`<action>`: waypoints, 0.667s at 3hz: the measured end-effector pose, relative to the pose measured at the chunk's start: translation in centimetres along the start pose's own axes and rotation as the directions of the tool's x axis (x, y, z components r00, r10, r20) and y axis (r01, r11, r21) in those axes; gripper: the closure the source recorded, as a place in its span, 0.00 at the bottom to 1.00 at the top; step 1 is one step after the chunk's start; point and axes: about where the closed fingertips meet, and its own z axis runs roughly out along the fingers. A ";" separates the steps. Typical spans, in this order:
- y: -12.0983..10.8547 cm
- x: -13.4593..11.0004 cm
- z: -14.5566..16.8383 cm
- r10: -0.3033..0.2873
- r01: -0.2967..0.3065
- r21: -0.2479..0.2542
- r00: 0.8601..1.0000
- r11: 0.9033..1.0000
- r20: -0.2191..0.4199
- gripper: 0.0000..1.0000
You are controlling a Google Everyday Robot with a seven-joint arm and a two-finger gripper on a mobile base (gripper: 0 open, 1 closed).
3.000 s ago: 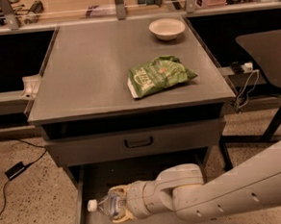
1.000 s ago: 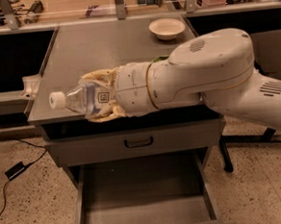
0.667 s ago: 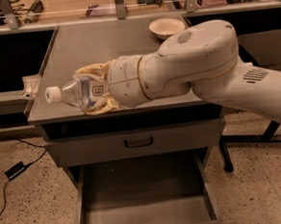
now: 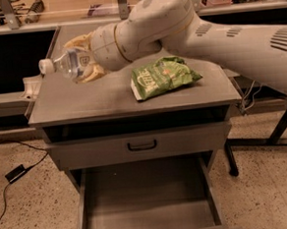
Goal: Pick blue plastic bottle from middle drawer and place on counter
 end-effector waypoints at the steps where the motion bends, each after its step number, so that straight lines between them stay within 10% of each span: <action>1: -3.8 5.7 5.0 0.050 -0.051 -0.047 0.998 0.998 -0.024 0.74; 2: -4.5 9.7 7.5 0.105 -0.111 -0.081 0.992 0.990 -0.073 0.51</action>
Offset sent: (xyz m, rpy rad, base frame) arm 0.1747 0.0271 -0.0633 -0.1172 0.2025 -0.1246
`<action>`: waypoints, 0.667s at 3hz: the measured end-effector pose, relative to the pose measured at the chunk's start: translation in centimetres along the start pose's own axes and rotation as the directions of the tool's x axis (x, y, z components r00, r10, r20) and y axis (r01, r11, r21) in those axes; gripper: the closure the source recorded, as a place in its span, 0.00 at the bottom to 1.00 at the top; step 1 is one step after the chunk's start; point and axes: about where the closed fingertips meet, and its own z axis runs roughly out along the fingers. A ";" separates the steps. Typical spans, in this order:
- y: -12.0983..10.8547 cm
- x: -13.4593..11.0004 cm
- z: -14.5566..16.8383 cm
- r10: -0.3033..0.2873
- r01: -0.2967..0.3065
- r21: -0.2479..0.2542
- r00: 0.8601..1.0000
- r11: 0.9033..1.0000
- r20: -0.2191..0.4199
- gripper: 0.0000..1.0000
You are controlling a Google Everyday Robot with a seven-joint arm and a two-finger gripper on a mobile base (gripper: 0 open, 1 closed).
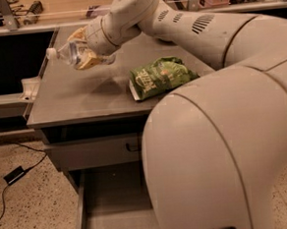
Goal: Pick blue plastic bottle from middle drawer and place on counter
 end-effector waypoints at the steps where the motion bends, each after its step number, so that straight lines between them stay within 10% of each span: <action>1: 0.1 2.4 0.7 0.042 -0.047 -0.059 0.995 0.997 -0.090 0.27; 2: 0.1 3.1 0.4 0.054 -0.062 -0.062 0.992 0.996 -0.114 0.03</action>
Offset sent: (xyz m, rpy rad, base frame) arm 0.0178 -0.0069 -0.0160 -0.0866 0.0517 -0.0530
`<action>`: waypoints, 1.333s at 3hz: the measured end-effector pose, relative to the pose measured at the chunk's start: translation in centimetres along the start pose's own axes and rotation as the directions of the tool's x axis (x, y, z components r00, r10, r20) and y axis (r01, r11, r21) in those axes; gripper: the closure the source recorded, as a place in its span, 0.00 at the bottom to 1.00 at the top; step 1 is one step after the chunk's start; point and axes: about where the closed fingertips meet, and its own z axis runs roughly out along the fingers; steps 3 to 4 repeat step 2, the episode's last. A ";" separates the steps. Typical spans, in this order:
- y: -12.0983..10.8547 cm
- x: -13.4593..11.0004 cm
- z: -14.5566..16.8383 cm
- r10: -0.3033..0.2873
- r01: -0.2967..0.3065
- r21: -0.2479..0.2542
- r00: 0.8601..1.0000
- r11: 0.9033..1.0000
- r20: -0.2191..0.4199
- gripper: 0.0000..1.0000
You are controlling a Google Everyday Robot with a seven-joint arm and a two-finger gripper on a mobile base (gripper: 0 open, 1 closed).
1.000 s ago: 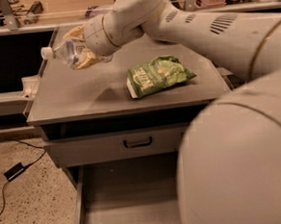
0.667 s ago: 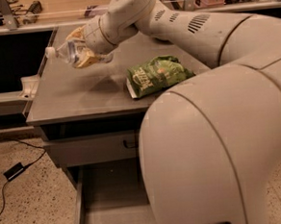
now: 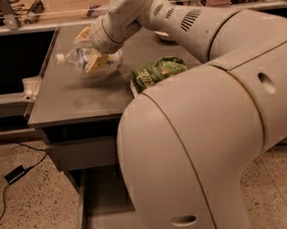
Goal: Pick blue plastic bottle from middle drawer and place on counter
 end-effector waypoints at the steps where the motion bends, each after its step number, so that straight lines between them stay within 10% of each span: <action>1: 0.0 0.0 0.0 0.000 0.000 0.000 1.000 1.000 0.000 0.00; 4: 0.0 0.0 0.0 0.000 0.000 0.000 1.000 1.000 0.000 0.00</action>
Offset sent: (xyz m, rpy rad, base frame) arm 0.0000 0.0000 0.0000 0.0000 0.0000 0.0000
